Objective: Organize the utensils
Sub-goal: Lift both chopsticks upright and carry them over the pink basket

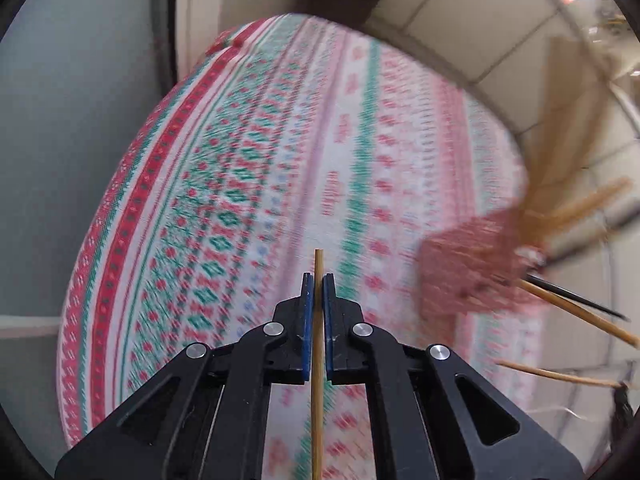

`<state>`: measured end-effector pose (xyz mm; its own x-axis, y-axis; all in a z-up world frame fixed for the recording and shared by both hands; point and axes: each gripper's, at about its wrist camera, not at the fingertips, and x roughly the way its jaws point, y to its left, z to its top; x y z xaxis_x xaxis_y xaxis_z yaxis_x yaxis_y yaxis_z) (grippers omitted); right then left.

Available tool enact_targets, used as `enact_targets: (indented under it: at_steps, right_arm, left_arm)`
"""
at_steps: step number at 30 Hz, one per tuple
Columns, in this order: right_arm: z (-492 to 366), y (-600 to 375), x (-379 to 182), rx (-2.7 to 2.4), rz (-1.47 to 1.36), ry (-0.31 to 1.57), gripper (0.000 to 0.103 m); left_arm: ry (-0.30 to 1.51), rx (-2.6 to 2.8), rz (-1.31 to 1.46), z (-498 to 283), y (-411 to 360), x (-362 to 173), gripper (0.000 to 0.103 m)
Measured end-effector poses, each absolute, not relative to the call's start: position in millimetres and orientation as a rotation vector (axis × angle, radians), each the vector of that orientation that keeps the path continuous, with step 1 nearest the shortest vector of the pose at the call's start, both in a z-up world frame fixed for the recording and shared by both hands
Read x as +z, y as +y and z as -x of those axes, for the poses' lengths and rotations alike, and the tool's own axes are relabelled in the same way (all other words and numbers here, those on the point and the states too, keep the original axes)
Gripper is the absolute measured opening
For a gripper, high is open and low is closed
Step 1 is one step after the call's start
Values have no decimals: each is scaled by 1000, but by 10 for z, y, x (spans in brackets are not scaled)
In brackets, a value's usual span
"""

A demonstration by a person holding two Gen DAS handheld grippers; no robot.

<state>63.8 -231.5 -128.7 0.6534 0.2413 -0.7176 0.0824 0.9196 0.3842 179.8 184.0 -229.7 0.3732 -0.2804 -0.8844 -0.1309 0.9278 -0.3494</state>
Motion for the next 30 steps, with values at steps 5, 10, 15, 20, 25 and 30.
enact_targets:
  at_steps: [5,10,15,20,25,30]
  right_arm:
    - [-526,-2176,-1154,130,-377,827,6]
    - [-438,-2030,-981,158,-352,809,6]
    - [-385,-1910,-756,189,-324,793,6]
    - [-374,-1857,-498,204,-312,769,6]
    - [-451,-1848,-234,231,-312,751,6]
    - [-507,-1802,93,285,-309,716,6]
  left_arm:
    - [1053,-220,339,-1374,1601,-1776,4]
    - [967,-263,291,-1036,1442,-1468,4]
    - [876,-298,237,-805,1344,-1127,4]
    - [788,-308,210,-705,1277,-749,4]
    - [693,-337,162,-747,1129,-283,4]
    - [623,-352,131,-841,989,112,4]
